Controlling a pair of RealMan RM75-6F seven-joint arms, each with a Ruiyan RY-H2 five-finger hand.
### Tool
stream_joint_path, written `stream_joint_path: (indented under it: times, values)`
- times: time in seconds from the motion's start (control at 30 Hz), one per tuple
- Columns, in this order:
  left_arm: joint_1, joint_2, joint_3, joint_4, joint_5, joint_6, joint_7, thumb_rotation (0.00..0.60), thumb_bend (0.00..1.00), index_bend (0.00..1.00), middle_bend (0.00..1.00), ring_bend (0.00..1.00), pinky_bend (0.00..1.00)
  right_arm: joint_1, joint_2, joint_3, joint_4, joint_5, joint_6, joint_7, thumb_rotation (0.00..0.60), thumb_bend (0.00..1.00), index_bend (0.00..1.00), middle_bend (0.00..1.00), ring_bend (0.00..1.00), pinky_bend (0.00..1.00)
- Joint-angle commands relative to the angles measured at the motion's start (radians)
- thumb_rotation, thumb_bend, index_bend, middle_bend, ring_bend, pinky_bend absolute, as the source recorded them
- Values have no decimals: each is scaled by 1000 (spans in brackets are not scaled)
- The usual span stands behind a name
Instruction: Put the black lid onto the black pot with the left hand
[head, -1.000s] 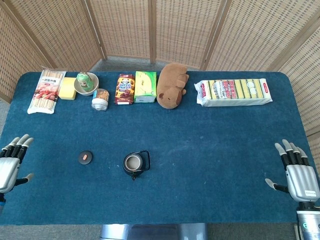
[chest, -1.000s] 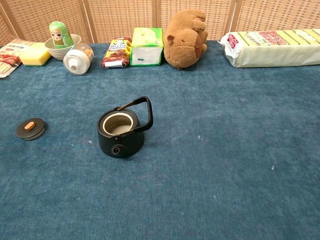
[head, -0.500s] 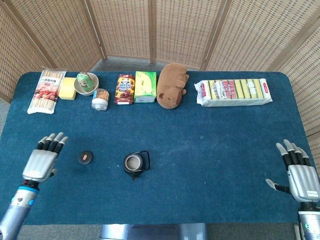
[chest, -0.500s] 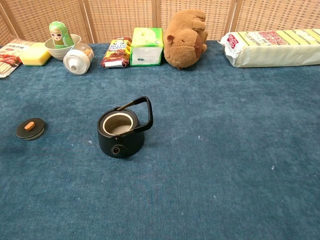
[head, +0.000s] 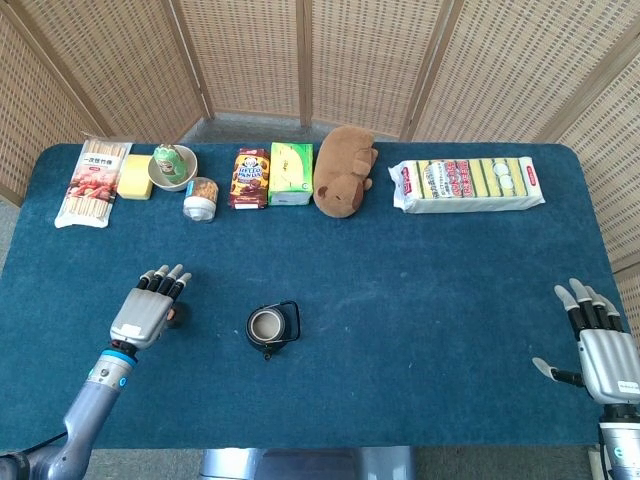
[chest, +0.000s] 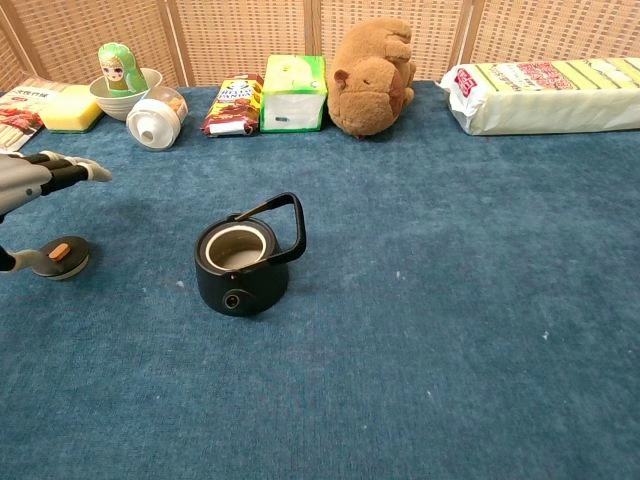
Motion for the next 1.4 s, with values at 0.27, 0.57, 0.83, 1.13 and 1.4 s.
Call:
stream_joint_path:
  times: [0.27, 0.57, 0.83, 1.13, 1.4]
  values:
    - [-17, -3, 15, -10, -36, 21, 35, 600, 332, 188, 0, 0, 111, 0, 4, 3, -2, 7, -1, 10, 522, 0, 47, 0, 25, 0]
    - [-33, -1, 37, -9, -68, 16, 44, 600, 327, 187, 0, 0, 111, -2, 7, 5, -4, 11, -1, 21, 525, 0, 47, 0, 26, 0]
    - [-44, -2, 60, 1, -80, 13, 45, 600, 323, 187, 0, 0, 111, 0, 7, 4, -5, 10, -6, 25, 522, 0, 47, 0, 26, 0]
    - [-45, -1, 73, 7, -81, 31, 27, 600, 322, 187, 0, 0, 111, -1, 10, 5, -5, 11, -5, 34, 522, 0, 47, 0, 26, 0]
    - [-48, 14, 80, -9, -77, 32, -4, 600, 323, 188, 0, 0, 111, 0, 8, 6, -3, 16, -7, 32, 523, 0, 47, 0, 26, 0]
